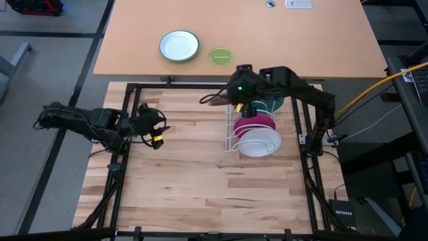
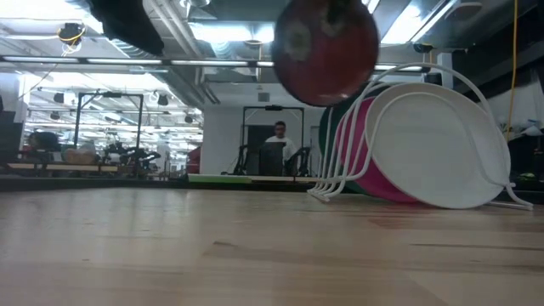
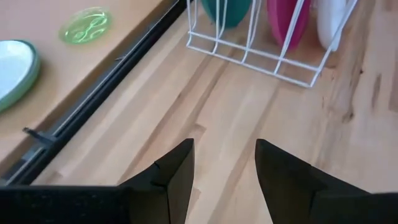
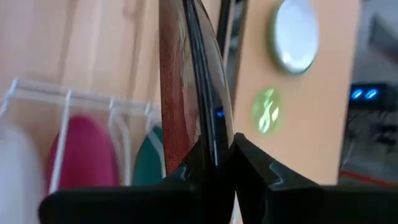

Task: Sort dishes
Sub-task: Put the red plate in the dish rack

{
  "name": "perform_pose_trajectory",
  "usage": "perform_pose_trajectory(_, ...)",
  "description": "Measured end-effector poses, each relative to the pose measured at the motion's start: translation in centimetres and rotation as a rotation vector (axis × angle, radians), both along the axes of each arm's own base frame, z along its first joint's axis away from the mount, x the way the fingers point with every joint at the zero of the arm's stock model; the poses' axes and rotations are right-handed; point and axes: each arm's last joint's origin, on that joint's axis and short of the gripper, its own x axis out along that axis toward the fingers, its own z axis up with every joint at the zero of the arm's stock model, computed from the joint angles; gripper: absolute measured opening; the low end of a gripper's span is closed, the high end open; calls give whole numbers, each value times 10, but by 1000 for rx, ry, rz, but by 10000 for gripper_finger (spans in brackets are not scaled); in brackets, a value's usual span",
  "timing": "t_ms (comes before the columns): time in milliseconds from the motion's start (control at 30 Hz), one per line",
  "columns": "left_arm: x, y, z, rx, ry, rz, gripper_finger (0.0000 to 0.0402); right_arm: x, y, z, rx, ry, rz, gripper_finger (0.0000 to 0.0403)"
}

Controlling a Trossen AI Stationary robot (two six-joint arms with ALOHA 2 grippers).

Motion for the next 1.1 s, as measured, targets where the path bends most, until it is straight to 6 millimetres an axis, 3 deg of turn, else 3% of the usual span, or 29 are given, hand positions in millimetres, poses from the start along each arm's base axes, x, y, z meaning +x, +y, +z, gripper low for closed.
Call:
perform_pose_trajectory(333,11,-2,-9,17,-81,-28,159,-4,-3,-7,46,55,-49,43)
perform_pose_trajectory(800,11,-2,-9,19,-79,-30,159,-9,-33,-27,151,104,-162,43)
perform_pose_trajectory(1100,11,-2,-9,19,-78,-30,159,-31,-51,-54,189,223,-240,43)
